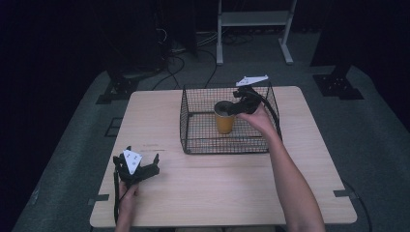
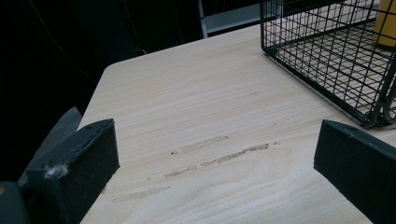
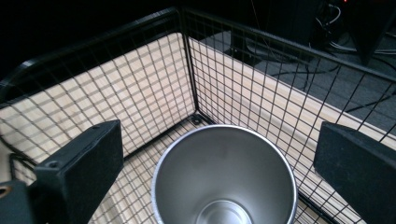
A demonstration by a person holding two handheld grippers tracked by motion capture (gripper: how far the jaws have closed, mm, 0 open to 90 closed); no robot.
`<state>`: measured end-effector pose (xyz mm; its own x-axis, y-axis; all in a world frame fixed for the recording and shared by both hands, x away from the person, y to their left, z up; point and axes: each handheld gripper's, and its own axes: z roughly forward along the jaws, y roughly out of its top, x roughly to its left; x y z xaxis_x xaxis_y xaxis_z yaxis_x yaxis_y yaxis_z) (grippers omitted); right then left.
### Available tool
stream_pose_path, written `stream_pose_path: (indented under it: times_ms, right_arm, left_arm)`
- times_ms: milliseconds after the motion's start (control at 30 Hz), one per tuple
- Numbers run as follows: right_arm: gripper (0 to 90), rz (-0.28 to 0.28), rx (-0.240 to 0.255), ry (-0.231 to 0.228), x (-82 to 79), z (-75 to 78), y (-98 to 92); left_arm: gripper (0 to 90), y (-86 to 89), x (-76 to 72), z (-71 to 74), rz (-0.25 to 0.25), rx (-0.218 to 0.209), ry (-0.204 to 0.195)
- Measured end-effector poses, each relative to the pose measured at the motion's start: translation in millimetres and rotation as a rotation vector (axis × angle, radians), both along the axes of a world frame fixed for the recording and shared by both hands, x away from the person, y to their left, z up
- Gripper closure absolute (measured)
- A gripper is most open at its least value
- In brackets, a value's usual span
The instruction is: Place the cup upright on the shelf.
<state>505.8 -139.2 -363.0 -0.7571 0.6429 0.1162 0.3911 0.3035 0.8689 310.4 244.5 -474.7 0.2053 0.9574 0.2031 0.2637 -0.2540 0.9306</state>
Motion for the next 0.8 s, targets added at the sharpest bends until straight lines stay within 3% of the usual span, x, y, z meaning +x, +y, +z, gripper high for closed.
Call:
stream_pose_path:
  times_ms: [100, 167, 800]
  right_arm:
    - [1.3, -0.003, 0.005, -0.003, -3.1, 3.6, -1.3]
    - [1.3, 0.006, 0.041, -0.002, -7.4, 8.0, -3.8]
    - [1.3, 0.009, 0.061, 0.01, -27.9, 16.5, -30.8]
  left_arm:
    - [0.0, -0.1, -0.1, 0.0, -0.001, 0.0, 0.0]
    - [0.0, -0.2, -0.3, 0.0, -0.002, 0.0, 0.0]
    - [0.0, -0.1, 0.0, 0.0, 0.0, 0.002, 0.002]
